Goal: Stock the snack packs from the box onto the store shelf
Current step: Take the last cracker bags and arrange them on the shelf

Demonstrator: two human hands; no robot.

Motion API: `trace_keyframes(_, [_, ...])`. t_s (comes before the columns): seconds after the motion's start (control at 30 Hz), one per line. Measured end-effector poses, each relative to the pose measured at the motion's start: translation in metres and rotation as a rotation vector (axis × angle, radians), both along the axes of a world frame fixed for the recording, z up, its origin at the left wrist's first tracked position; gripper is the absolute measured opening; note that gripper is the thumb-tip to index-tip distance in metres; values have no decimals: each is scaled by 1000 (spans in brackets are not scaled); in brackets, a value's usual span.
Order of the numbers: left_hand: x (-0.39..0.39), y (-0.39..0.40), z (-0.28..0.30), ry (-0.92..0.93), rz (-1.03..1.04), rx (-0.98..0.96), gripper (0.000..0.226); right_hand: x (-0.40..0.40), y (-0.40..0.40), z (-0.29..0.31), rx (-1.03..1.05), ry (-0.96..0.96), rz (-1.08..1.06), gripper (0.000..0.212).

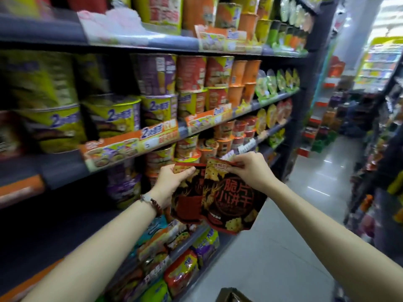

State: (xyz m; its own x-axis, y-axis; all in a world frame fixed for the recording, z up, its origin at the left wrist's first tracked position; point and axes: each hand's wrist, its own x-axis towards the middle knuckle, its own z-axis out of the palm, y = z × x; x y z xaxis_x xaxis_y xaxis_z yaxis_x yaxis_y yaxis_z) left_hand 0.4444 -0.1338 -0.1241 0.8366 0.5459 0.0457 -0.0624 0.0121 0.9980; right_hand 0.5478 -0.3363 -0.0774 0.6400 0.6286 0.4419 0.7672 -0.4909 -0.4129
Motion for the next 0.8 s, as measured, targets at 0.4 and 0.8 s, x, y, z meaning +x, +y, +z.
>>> trace_keyframes(0.4, [-172,99,50,-113,362,90,5,-97,141,49,10,-17,323,31])
trace_keyframes(0.8, [-324,152,108,-213,657,161,8,-195,234,93,112,25,546,45])
